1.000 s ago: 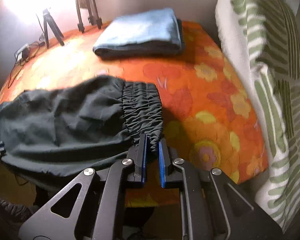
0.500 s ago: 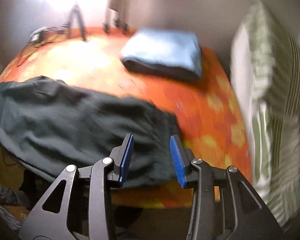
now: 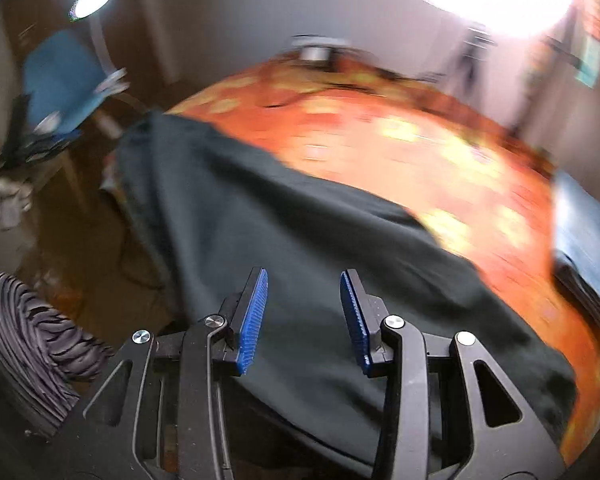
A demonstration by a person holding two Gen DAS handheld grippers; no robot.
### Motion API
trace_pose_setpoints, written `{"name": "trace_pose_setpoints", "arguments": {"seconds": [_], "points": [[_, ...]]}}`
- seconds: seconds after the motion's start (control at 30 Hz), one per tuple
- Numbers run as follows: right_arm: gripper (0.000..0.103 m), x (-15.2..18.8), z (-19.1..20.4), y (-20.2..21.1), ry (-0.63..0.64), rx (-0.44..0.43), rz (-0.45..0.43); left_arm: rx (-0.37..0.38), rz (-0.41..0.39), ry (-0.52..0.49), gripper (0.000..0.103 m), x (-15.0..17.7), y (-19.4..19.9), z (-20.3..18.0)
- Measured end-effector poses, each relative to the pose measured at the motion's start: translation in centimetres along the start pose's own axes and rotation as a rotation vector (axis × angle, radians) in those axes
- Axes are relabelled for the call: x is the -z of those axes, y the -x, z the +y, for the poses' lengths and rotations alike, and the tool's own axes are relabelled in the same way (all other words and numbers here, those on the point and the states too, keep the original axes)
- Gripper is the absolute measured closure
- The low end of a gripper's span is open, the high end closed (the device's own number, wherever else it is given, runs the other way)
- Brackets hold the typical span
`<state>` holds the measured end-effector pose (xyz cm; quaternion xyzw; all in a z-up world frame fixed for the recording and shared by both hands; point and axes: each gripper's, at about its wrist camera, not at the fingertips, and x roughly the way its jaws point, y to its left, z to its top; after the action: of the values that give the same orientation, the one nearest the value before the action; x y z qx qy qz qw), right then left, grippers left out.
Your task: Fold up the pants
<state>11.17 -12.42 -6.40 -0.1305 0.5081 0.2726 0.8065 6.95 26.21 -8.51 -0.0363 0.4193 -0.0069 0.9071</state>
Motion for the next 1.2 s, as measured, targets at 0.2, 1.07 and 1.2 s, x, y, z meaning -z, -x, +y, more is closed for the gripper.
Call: {"name": "trace_pose_setpoints", "arguments": {"seconds": [0.2, 1.07, 1.2], "points": [[0.063, -1.6, 5.9, -5.3, 0.135, -0.102, 0.050, 0.011, 0.043, 0.117, 0.062, 0.7, -4.0, 4.2], [0.044, -4.7, -17.5, -10.0, -0.308, -0.001, 0.172, 0.075, -0.025, -0.023, 0.061, -6.3, -7.2, -3.1], [0.044, -3.5, -18.0, -12.1, -0.309, -0.013, 0.222, 0.126, -0.019, -0.062, 0.061, -7.1, -7.1, -6.3]]}}
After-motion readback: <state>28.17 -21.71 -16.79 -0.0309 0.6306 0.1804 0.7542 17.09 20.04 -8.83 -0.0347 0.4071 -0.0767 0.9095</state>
